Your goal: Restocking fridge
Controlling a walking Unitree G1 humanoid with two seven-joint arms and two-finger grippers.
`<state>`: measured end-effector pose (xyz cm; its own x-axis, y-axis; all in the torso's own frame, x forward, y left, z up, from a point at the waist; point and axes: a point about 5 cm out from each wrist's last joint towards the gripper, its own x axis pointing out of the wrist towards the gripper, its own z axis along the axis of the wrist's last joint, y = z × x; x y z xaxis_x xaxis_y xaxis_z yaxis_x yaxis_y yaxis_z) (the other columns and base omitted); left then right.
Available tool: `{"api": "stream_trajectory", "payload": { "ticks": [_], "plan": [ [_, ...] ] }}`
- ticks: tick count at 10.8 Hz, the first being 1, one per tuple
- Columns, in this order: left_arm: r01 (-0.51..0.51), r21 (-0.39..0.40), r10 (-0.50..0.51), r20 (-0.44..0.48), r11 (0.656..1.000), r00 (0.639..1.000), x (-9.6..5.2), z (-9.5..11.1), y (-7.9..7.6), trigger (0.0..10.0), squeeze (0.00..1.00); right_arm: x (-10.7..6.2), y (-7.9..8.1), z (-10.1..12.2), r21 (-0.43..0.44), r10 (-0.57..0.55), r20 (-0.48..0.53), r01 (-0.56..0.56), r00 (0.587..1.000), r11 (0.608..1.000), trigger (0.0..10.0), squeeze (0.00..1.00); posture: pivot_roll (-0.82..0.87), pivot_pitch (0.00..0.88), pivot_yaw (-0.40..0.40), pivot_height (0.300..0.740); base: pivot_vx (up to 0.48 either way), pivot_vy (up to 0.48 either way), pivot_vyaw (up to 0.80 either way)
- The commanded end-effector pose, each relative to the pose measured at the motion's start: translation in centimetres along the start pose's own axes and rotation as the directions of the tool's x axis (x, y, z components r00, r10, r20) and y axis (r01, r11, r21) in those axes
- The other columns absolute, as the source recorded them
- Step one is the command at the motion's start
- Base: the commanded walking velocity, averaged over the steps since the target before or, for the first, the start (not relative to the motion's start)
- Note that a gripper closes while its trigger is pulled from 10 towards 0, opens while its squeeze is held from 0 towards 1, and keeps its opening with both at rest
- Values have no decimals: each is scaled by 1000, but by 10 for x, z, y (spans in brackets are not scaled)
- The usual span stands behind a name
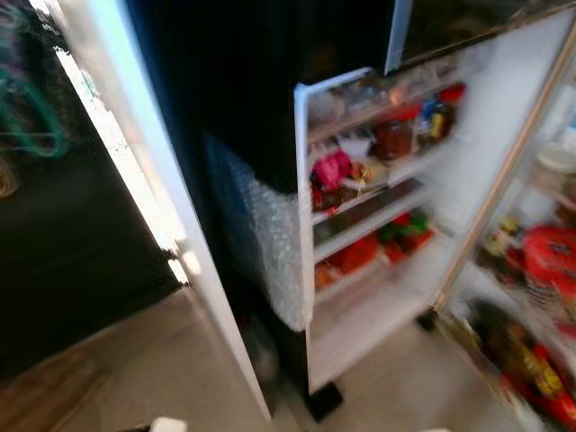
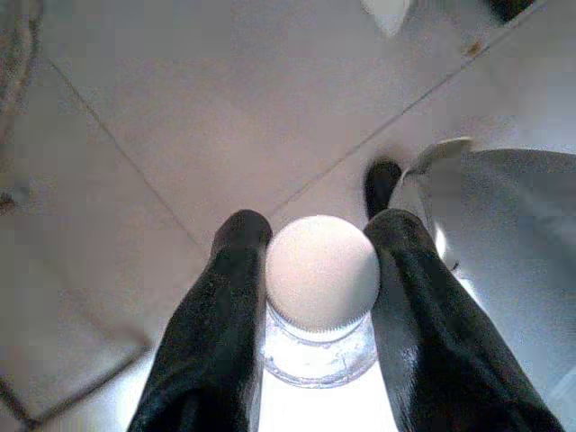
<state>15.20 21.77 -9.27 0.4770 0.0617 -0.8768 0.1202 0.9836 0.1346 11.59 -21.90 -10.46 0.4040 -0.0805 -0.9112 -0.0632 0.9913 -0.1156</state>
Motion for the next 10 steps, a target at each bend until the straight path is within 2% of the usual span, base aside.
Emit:
{"api": "stream_trajectory", "payload": {
  "ticks": [1, 2, 4, 6, 7, 10],
  "plan": [
    [-24, -3, 24, -18, 1000, 1000, -2, -5, 10, 10000, 0, 1, 8, 3, -1, 26, 5, -26, 1000, 1000, 10000, 0, -31, 0, 34, 740, 0, -416, 800],
    [-25, -3, 25, -20, 1000, 999, -2, -6, 10, 10000, 0, 1, 9, 4, -11, 29, 6, -29, 1000, 1000, 10000, 0, -38, 0, 38, 740, 0, -416, 638],
    [-22, -1, 22, -25, 1000, 999, -2, -8, 9, 10000, 0, 1, 11, 4, -21, 40, 8, -39, 999, 999, 10000, 0, -44, 0, 41, 740, 0, -420, 0],
    [-21, -6, 21, -21, 1000, 1000, -2, -7, 9, 10000, 0, 1, 10, 7, -72, 36, 29, -34, 999, 997, 10000, 0, -45, 0, 40, 740, 120, -414, 728],
    [-21, -6, 21, -19, 1000, 1000, -2, -6, 9, 10000, 0, 1, 10, 7, -57, 29, 28, -27, 999, 998, 10000, 0, -45, 0, 40, 740, 0, -416, 400],
    [-20, -6, 20, -16, 1000, 1000, -2, -4, 9, 10000, 0, 1, 8, 6, -56, 14, 30, -13, 999, 998, 10000, 0, -49, 0, 43, 740, 0, -416, 0]
  ]
}}
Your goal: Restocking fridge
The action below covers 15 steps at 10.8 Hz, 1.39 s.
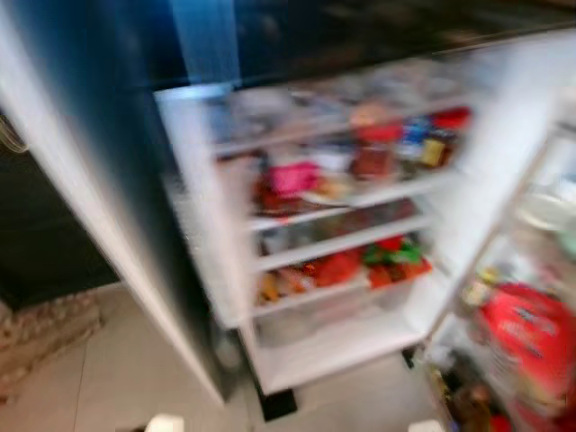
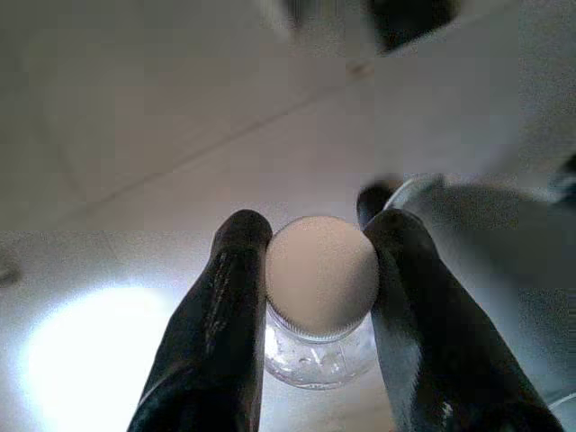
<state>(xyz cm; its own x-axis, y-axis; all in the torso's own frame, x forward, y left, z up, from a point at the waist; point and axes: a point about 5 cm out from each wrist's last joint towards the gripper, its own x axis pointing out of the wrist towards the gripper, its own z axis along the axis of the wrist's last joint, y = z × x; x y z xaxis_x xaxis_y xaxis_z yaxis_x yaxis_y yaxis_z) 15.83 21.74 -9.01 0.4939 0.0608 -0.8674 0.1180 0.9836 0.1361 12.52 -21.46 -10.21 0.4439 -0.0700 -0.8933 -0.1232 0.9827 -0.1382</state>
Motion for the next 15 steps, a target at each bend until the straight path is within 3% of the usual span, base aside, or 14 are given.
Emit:
{"api": "stream_trajectory", "payload": {
  "ticks": [1, 12, 15],
  "plan": [
    [-19, -4, 18, -34, 1000, 999, -2, -10, 8, 10000, 0, 0, 5, -3, 7, 8, -12, -8, 1000, 1000, 10000, 0, -47, 0, 43, 740, 255, -394, 0],
    [-29, 1, 29, -29, 1000, 999, -3, -8, 12, 10000, 0, 1, 4, 1, -139, -27, -4, 26, 1000, 990, 10000, 0, -41, 0, 58, 740, 0, 0, 0],
    [-30, 3, 30, -57, 1000, 998, -6, -19, 20, 10000, 0, 0, 3, -1, -137, -62, -14, 59, 998, 989, 10000, 0, -41, 0, 57, 740, 0, 0, 0]
  ]
}}
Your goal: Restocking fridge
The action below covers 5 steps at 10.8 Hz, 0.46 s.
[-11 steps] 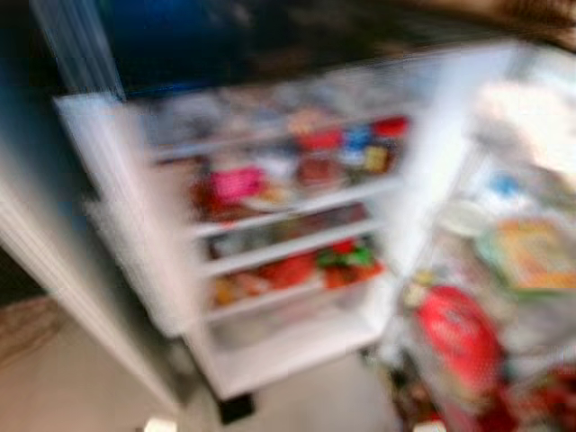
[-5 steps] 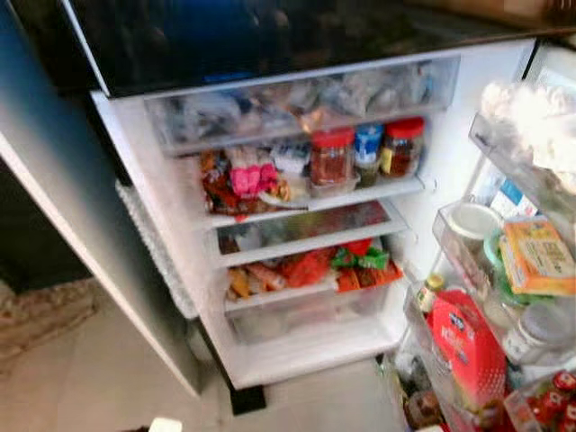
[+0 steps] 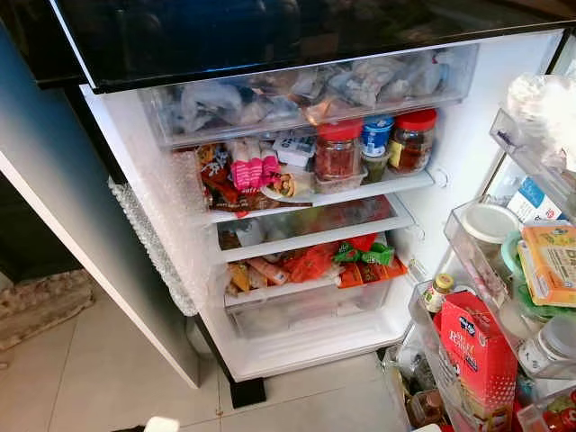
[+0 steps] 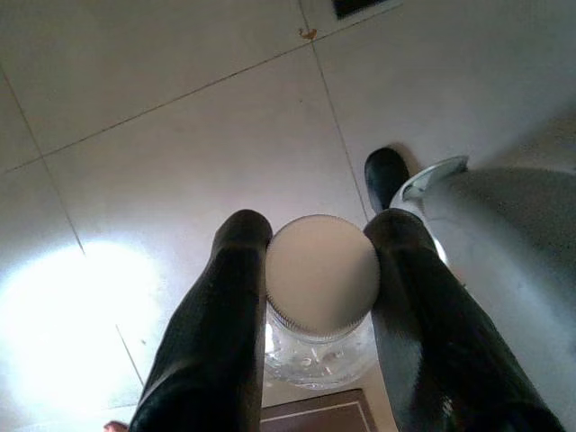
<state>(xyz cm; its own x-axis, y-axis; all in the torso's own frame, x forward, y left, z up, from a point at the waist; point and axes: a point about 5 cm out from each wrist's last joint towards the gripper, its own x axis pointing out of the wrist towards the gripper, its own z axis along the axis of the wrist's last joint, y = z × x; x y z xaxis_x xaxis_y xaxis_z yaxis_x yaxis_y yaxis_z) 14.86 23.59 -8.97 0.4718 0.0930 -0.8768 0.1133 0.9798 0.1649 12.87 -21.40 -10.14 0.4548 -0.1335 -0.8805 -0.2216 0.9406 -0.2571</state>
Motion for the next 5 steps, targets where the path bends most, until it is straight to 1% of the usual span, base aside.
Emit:
{"api": "stream_trajectory", "payload": {
  "ticks": [1, 5],
  "plan": [
    [-6, -13, 6, -32, 1000, 999, -2, -10, 5, 10000, 0, -1, 3, -5, 7, -3, -20, 3, 1000, 1000, 10000, 0, -41, 0, 57, 740, 0, 0, 0],
    [-4, -15, 4, -32, 1000, 999, -2, -11, 6, 10000, 0, -1, 2, -5, -10, -42, -15, 42, 999, 999, 10000, 0, -37, 0, 58, 740, 0, 0, 0]
  ]
}}
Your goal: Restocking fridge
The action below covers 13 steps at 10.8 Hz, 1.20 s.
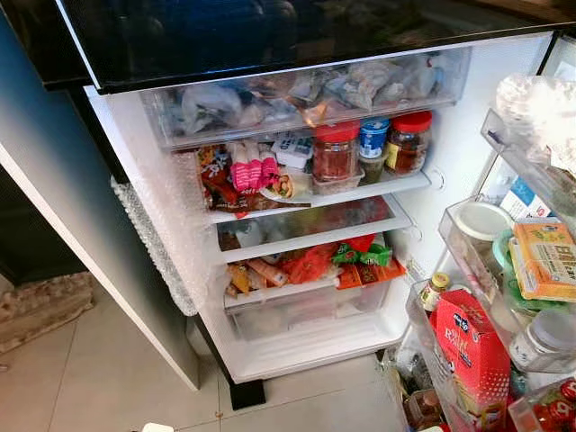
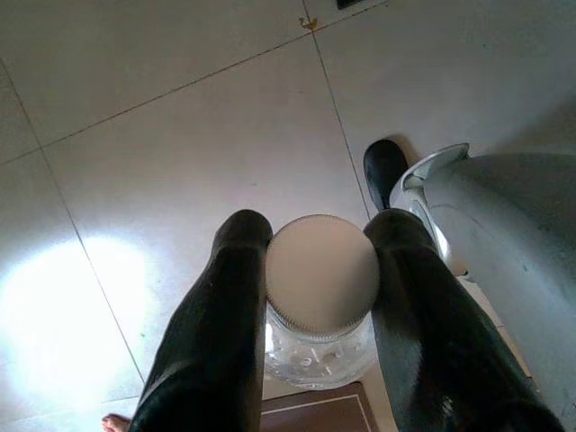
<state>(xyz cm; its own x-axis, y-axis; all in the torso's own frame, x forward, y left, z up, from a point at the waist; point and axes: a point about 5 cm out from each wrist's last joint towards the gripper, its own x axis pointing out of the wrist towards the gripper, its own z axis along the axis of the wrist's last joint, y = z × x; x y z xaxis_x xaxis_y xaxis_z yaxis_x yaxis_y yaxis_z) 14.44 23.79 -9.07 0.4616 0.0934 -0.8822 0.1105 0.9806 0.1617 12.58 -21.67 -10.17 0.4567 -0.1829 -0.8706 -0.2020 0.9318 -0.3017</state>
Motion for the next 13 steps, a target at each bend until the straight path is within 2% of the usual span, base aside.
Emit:
{"api": "stream_trajectory", "payload": {
  "ticks": [1, 8, 13],
  "plan": [
    [-5, -12, 5, -20, 1000, 1000, -1, -6, 4, 10000, 0, -1, 3, -2, -6, 5, -6, -5, 1000, 1000, 10000, 0, -38, 0, 60, 740, 0, 0, 0],
    [1, -10, -2, -19, 1000, 1000, -1, -7, 1, 10000, 0, -1, 2, -2, -35, -30, -1, 30, 1000, 999, 10000, 0, -28, 0, 54, 740, 0, 0, 0],
    [0, -3, 0, -21, 1000, 1000, -2, -9, 2, 10000, 0, -1, 0, -3, -72, -102, -4, 101, 995, 992, 10000, 0, -27, 0, 56, 740, 0, 0, 0]
  ]
}}
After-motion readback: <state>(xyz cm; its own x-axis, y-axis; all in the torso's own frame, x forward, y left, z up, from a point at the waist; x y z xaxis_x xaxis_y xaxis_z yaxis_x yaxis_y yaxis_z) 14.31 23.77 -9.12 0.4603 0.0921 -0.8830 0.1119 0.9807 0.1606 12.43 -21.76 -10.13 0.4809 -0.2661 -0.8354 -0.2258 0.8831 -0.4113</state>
